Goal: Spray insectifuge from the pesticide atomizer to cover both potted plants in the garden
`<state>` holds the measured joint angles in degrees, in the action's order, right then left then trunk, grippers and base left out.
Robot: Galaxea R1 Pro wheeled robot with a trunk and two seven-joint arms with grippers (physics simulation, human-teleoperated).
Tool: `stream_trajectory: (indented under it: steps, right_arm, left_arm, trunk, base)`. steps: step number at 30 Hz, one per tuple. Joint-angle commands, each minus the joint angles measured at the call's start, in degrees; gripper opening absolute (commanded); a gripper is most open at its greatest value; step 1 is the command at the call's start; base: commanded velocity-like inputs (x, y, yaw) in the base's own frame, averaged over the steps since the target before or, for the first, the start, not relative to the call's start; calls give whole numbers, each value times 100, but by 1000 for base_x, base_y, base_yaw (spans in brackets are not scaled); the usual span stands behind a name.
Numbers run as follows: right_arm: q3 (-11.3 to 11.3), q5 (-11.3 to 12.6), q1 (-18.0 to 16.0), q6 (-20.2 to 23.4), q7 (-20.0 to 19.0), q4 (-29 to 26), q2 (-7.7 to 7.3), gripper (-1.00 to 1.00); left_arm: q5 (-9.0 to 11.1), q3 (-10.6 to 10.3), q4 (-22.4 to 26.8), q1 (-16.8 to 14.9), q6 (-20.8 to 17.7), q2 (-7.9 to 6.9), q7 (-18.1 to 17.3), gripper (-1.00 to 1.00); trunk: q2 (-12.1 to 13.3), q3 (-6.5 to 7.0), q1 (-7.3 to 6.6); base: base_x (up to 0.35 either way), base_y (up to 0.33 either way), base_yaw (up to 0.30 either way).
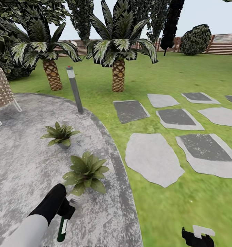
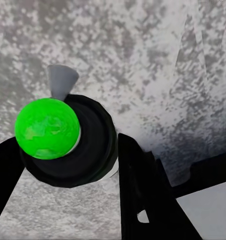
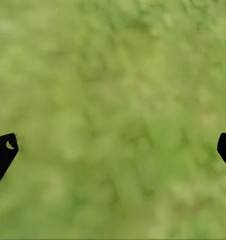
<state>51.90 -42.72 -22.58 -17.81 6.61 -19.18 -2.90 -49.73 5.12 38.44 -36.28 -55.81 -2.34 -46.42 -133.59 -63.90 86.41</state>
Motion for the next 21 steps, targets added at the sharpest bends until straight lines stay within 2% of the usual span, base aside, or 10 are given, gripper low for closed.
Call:
stream_trajectory:
  steps: [1, 5, 9, 12, 14, 16, 17, 19, 20, 21]
  right_arm:
    - [42, -61, -7, -30, 16, 11, 0, 100]
    - [46, -61, -9, -30, 16, 11, 0, 100]
    - [48, -61, -8, -30, 14, 11, -9, 100]
    - [48, -66, -7, -30, 4, 11, -30, 100]
    - [49, -68, -8, -27, 0, 15, -39, 100]
    - [49, -69, -5, -23, -1, 18, -48, 100]
    - [49, -69, -5, -22, -1, 19, -50, 100]
    - [49, -70, -4, -17, -1, 19, -52, 100]
    - [49, -70, -2, -14, -2, 19, -52, 100]
    - [49, -70, -3, -14, -2, 19, -52, 100]
  left_arm:
    - [-55, 19, 21, -2, -15, 0, -60, -100]
    - [124, 175, 45, -13, -10, 41, -70, -100]
    - [294, 176, 49, -92, -57, 38, -157, -100]
    - [282, 121, 19, -373, -70, -39, -715, -100]
    - [124, -40, -19, -736, -80, -149, -1331, -100]
    - [-444, -488, -39, -1026, -98, -333, -2060, -100]
    - [-843, -681, -56, -1191, -100, -395, -2550, -100]
    - [-1276, -759, -116, -1361, -98, -437, -2973, -100]
    - [-1732, -785, -224, -1547, -95, -495, -3314, -100]
    - [-1933, -791, -292, -1645, -91, -519, -3487, -100]
  trunk:
    - [-2, -7, -1]
    - [-2, -19, -1]
    - [-2, -22, -1]
    - [-2, -23, -1]
    - [-2, -23, -1]
    - [-2, -23, -1]
    - [-2, -23, -1]
    - [-2, -23, -1]
    - [-2, -23, -1]
    - [-2, -23, -1]
  base:
    - [-1, -6, 260]
    - [0, -2, 246]
    - [0, 0, 68]
    - [0, 0, 10]
    - [0, 0, 2]
    - [0, 0, 0]
    - [0, 0, 0]
    - [0, 0, 0]
    - [0, 0, 0]
    - [0, 0, 0]
